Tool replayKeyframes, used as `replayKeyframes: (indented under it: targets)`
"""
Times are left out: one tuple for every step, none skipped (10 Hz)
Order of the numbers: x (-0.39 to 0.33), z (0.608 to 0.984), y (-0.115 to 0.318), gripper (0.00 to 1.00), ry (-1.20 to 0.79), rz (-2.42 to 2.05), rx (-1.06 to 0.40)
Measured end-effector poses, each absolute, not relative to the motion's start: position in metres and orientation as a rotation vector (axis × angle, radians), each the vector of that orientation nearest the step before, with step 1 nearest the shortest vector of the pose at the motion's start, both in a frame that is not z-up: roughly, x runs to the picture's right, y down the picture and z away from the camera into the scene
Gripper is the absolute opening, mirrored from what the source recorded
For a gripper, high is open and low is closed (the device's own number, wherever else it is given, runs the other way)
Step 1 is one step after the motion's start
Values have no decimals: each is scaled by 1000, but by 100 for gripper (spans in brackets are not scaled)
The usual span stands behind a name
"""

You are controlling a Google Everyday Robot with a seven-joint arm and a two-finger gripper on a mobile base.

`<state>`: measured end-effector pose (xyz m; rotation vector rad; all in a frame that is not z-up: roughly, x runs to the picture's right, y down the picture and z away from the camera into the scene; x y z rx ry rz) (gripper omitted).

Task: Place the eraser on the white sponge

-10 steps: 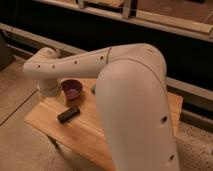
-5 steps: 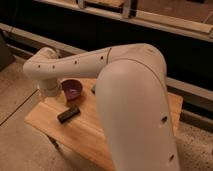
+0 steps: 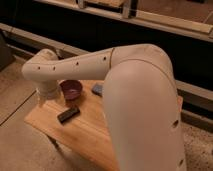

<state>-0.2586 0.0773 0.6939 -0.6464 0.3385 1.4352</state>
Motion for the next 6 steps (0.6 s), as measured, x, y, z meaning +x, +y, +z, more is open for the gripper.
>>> replayKeyframes:
  targets:
    - [-260, 692, 79, 65, 328, 1417, -654]
    - [-260, 692, 79, 65, 328, 1417, -654]
    - [-260, 692, 79, 65, 328, 1417, -654]
    - [-260, 692, 79, 65, 328, 1417, -654]
    - [-261, 692, 79, 65, 326, 1416, -653]
    - [-261, 692, 79, 65, 321, 1403, -650]
